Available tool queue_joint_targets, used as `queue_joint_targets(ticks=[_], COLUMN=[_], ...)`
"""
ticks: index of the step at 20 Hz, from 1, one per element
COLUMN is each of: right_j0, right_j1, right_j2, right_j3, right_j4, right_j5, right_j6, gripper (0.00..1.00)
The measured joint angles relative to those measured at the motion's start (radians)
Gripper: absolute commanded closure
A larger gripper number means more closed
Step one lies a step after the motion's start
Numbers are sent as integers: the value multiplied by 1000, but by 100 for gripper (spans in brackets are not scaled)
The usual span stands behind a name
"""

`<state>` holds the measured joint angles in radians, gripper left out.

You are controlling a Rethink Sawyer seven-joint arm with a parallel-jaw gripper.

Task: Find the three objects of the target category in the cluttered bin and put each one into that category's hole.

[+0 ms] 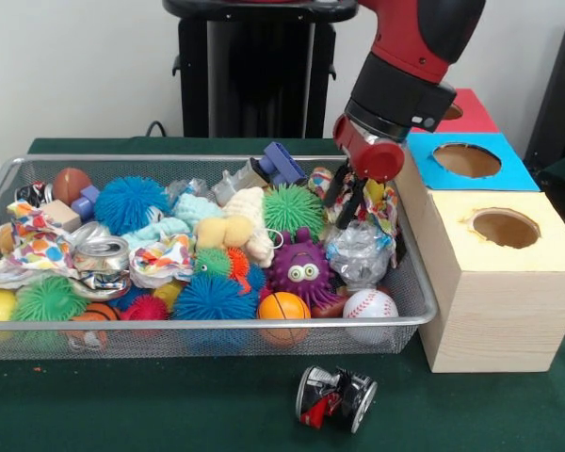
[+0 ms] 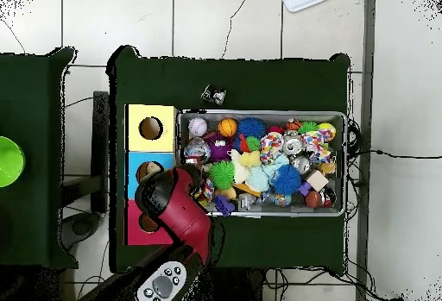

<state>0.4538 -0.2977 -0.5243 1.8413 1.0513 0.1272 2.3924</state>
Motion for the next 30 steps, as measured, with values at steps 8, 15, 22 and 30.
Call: queue_joint_targets(ticks=[8, 15, 22, 30], right_j0=[44, 65, 22, -175], right_j1=[5, 5, -15, -88], right_j2=[-44, -52, 2, 193], right_j3=[-3, -3, -3, 6], right_j4=[0, 11, 17, -164], right_j5=[90, 82, -39, -383], right_j6=[40, 133, 147, 195], gripper=[0, 0, 0, 0])
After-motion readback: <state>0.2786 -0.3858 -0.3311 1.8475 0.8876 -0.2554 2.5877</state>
